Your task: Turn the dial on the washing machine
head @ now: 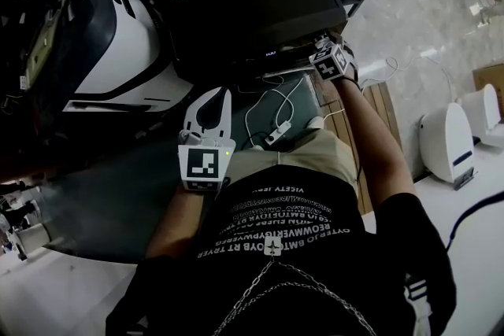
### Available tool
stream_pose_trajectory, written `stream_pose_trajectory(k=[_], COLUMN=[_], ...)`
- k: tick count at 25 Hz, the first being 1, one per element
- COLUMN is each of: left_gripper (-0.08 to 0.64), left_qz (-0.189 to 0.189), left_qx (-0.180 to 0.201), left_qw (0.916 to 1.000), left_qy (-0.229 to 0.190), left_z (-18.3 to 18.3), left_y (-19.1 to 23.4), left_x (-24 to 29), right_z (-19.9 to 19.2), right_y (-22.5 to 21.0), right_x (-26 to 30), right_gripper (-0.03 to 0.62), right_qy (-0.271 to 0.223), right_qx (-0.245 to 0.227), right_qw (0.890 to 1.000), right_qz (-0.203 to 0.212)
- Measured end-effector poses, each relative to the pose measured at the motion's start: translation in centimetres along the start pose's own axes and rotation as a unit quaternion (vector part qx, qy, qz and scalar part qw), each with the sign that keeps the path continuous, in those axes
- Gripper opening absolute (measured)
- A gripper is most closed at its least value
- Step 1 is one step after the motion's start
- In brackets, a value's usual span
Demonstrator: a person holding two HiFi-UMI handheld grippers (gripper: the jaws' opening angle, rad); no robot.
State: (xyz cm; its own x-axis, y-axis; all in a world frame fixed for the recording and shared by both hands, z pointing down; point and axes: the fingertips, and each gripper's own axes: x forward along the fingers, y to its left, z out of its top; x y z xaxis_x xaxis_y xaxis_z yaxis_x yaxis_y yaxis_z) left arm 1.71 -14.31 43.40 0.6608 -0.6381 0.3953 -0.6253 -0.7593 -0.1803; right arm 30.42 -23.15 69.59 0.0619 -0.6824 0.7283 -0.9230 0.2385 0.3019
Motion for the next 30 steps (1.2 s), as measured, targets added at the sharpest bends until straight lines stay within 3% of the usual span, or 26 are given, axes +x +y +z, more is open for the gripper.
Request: stream_pose_trajectory(k=[7, 15, 18, 23, 30], left_gripper=[0.005, 0.005, 0.005, 0.005, 0.005], left_qz=[0.001, -0.006, -0.01, -0.012, 0.002], left_qx=[-0.008, -0.005, -0.006, -0.002, 0.012], left_qw=[0.9999, 0.9999, 0.9999, 0.9999, 0.9996], left_qy=[0.008, 0.01, 0.005, 0.007, -0.027], left_z=[-0.4, -0.5, -0.3, -0.1, 1.5], left_y=[-0.1, -0.9, -1.3, -1.1, 1.5], left_x=[-0.1, 0.0, 0.1, -0.2, -0.9], right_z=[-0.6, -1.5, -1.3, -0.5, -0.5], right_y=[-0.4, -1.0, -0.8, -0.6, -0.9], right_x=[0.7, 1.0, 0.9, -0.1, -1.4], right_gripper=[0.238, 0.261, 0.264, 0.264, 0.261], right_qy=[0.019, -0.008, -0.007, -0.007, 0.012], right_qx=[0.006, 0.139, 0.109, 0.051, 0.069], right_qw=[1.0, 0.988, 0.992, 0.999, 0.998], right_qz=[-0.005, 0.062, 0.059, 0.009, -0.011])
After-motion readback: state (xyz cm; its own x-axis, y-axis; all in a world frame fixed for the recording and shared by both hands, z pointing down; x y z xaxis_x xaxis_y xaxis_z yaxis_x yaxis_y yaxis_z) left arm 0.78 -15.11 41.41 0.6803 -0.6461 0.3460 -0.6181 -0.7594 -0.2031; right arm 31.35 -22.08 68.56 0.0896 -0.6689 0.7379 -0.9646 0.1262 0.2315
